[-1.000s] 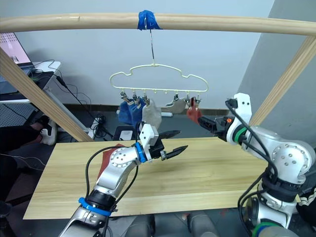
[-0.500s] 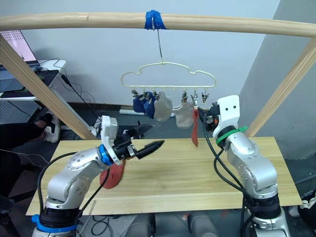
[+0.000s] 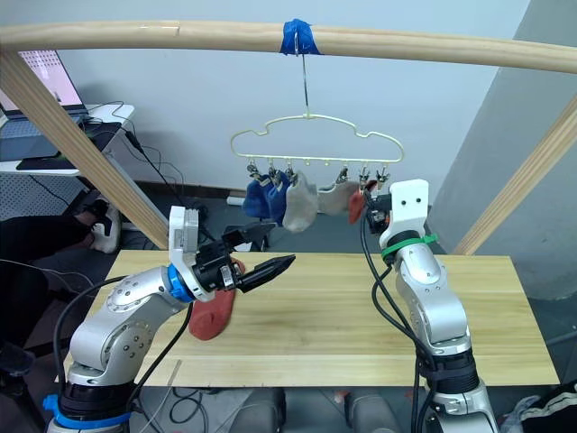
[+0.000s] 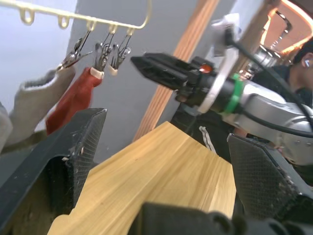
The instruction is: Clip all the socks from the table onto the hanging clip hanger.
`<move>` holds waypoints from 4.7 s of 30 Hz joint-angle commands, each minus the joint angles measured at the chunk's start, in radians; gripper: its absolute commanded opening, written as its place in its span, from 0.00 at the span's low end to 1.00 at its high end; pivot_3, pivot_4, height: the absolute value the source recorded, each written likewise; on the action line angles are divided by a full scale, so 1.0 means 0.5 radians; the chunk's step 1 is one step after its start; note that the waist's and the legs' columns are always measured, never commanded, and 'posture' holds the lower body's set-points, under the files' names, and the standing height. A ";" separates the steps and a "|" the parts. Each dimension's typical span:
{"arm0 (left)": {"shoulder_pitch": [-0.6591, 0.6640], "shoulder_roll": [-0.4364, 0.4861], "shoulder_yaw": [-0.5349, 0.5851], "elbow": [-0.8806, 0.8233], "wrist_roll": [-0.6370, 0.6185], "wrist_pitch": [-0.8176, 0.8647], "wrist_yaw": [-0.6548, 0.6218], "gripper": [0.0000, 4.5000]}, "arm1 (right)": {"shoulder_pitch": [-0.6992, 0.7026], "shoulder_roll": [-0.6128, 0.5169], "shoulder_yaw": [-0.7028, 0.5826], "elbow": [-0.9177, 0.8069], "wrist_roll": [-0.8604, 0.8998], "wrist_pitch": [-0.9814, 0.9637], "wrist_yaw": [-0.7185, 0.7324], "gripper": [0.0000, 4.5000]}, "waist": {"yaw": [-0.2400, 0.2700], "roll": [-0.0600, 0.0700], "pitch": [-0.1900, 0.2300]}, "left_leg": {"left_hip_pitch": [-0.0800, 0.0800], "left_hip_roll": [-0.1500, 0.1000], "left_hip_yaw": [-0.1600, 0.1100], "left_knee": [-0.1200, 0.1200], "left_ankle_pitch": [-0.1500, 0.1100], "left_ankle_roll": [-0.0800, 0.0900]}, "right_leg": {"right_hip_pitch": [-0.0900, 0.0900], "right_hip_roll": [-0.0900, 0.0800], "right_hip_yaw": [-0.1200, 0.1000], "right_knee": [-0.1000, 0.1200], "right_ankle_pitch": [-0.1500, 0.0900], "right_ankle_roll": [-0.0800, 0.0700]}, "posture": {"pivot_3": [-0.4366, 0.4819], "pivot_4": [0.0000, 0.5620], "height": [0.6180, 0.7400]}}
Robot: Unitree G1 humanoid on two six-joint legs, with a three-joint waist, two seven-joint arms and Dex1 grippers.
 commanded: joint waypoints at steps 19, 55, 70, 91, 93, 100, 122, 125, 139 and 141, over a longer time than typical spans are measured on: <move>-0.020 0.007 -0.061 -0.102 0.047 -0.121 -0.020 1.00 | -0.127 0.157 -0.088 0.173 -0.170 -0.139 -0.078 0.31 | 0.002 0.000 0.000 | 0.000 0.000 0.000 0.000 0.000 0.000 | 0.000 0.000 0.000 0.000 0.000 0.000 | 0.55 0.32 1.00; -0.033 -0.007 -0.077 -0.075 0.100 -0.174 -0.014 1.00 | -0.325 0.231 -0.155 0.498 -0.215 -0.320 -0.076 0.31 | 0.008 0.000 0.000 | 0.000 0.000 0.000 0.000 0.000 0.000 | 0.000 0.000 -0.001 0.001 0.001 -0.001 | 0.60 0.28 1.00; 0.071 -0.004 -0.057 -0.076 0.121 -0.278 0.012 1.00 | -0.365 0.216 -0.160 0.539 -0.215 -0.341 -0.031 0.31 | 0.019 0.000 0.000 | 0.000 0.000 0.000 0.000 0.000 0.000 | 0.000 0.000 -0.001 0.002 0.001 -0.001 | 0.60 0.26 1.00; 0.090 -0.011 -0.095 -0.130 0.126 -0.267 0.059 1.00 | -0.355 0.191 -0.156 0.513 -0.238 -0.368 -0.019 0.03 | 0.020 0.000 0.000 | 0.000 0.000 0.000 0.000 0.000 0.000 | 0.000 0.000 -0.001 0.003 0.001 -0.002 | 0.60 0.26 1.00; 0.112 -0.012 -0.098 -0.143 0.124 -0.265 0.072 1.00 | -0.345 0.179 -0.155 0.495 -0.235 -0.360 -0.006 0.03 | 0.020 0.000 0.000 | 0.000 0.000 0.000 0.000 0.000 0.000 | 0.000 0.000 -0.001 0.003 0.001 -0.002 | 0.60 0.25 1.00; 0.164 -0.015 -0.105 -0.165 0.137 -0.273 0.103 1.00 | -0.325 0.116 -0.167 0.462 -0.219 -0.298 0.057 0.03 | 0.025 0.000 0.000 | 0.000 0.000 0.000 0.000 0.000 0.000 | 0.000 -0.001 -0.001 0.004 0.001 -0.002 | 0.61 0.25 1.00; 0.144 0.003 -0.109 -0.138 0.141 -0.270 0.100 1.00 | -0.345 0.177 -0.166 0.473 -0.200 -0.258 0.065 0.50 | 0.041 0.000 0.000 | 0.001 0.000 0.000 0.001 0.000 0.000 | 0.000 0.000 -0.001 0.006 0.001 -0.002 | 0.60 0.27 1.00; 0.136 0.006 -0.107 -0.130 0.143 -0.270 0.098 1.00 | -0.368 0.189 -0.168 0.496 -0.201 -0.273 0.054 0.50 | 0.046 0.000 0.000 | 0.001 0.000 0.000 0.002 0.000 0.000 | 0.000 0.000 -0.001 0.006 0.001 -0.002 | 0.60 0.27 1.00; 0.164 0.023 -0.091 -0.130 0.154 -0.292 0.092 1.00 | -0.429 0.245 -0.163 0.590 -0.205 -0.320 0.031 0.50 | 0.058 0.000 0.000 | 0.001 0.000 0.000 0.002 0.000 0.000 | 0.000 0.000 -0.001 0.007 0.001 -0.002 | 0.61 0.27 1.00; 0.165 0.023 -0.090 -0.129 0.155 -0.293 0.094 1.00 | -0.432 0.238 -0.160 0.601 -0.211 -0.323 0.035 0.50 | 0.059 0.000 0.000 | 0.001 0.000 0.000 0.002 0.000 0.000 | 0.000 0.000 -0.001 0.007 0.001 -0.002 | 0.61 0.27 1.00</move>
